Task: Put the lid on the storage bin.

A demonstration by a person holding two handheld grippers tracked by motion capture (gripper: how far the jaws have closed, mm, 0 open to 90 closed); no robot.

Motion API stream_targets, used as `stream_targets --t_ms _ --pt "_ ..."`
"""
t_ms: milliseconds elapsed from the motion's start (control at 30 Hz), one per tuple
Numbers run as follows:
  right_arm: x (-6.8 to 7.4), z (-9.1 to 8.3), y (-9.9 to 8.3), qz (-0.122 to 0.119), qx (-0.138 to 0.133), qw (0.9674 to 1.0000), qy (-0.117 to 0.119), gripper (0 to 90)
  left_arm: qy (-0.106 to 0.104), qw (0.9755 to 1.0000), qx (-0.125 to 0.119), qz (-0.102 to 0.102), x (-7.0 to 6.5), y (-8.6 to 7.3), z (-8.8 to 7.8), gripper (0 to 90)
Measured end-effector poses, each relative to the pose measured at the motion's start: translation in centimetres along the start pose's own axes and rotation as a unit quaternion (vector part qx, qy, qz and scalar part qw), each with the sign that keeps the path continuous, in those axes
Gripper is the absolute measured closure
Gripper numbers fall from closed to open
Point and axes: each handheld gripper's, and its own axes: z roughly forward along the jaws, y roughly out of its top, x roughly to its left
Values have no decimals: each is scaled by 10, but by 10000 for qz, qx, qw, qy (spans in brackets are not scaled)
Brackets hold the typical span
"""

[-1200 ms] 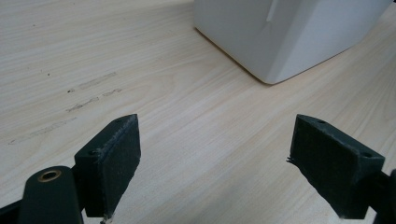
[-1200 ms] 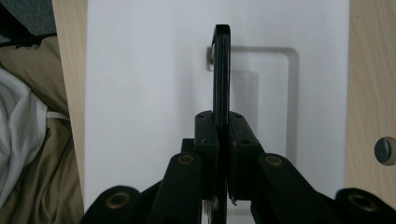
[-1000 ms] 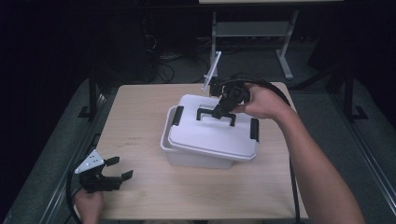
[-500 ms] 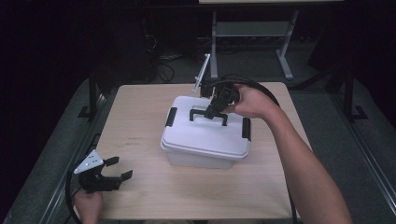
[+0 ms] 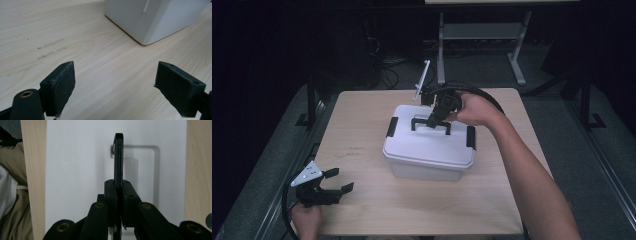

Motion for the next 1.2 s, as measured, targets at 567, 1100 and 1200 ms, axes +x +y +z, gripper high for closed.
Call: stream_targets --t_ms 567,1100,1200 --pt "-6 8 0 -11 27 10000 23 841 6 10000 -16 -11 0 -1 -1 155" --pt "-10 22 5 -61 62 9999 75 841 13 10000 -22 -15 1 -1 -2 155" --pt "-10 24 6 -67 70 9999 83 841 12 10000 -28 -14 1 -1 -2 155"
